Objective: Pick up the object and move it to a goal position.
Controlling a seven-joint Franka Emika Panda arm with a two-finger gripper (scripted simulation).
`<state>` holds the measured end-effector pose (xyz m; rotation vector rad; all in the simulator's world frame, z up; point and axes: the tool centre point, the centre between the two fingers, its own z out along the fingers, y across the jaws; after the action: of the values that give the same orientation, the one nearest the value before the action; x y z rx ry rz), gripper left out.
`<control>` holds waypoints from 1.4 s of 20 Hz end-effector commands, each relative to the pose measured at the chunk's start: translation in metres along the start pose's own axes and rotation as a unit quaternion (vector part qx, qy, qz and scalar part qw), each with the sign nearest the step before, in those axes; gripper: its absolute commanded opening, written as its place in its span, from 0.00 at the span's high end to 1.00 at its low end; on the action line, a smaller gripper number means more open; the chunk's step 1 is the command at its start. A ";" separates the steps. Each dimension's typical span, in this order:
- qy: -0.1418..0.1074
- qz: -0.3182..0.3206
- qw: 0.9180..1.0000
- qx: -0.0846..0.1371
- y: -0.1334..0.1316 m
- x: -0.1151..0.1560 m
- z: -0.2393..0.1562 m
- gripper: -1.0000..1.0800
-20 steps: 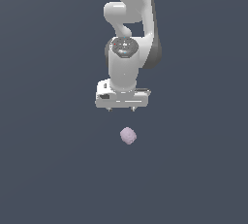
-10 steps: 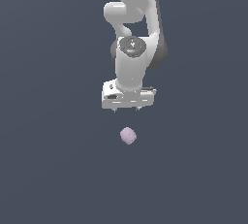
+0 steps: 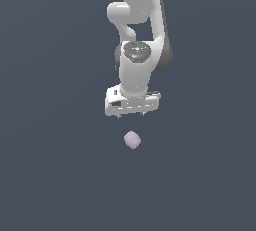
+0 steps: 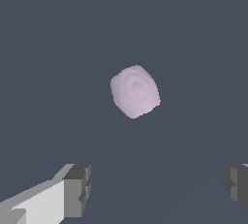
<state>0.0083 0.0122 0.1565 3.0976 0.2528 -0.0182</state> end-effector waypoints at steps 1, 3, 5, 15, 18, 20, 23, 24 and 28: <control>0.000 -0.017 1.000 0.000 0.000 0.004 0.004 0.04; 0.000 -0.034 0.999 0.001 0.000 0.008 0.008 0.04; 0.001 -0.054 0.999 0.001 0.000 0.012 0.012 0.04; 0.005 -0.179 0.984 0.007 -0.001 0.039 0.043 0.04; 0.007 -0.209 0.978 0.009 -0.001 0.046 0.051 0.04; 0.008 -0.226 0.974 0.011 -0.001 0.049 0.055 0.04; 0.010 -0.245 0.969 0.012 -0.001 0.053 0.060 0.04; 0.010 -0.250 0.968 0.013 -0.001 0.054 0.062 0.04; 0.011 -0.263 0.965 0.014 -0.002 0.057 0.065 0.04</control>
<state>0.0621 0.0204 0.0916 2.9581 1.0537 -0.0024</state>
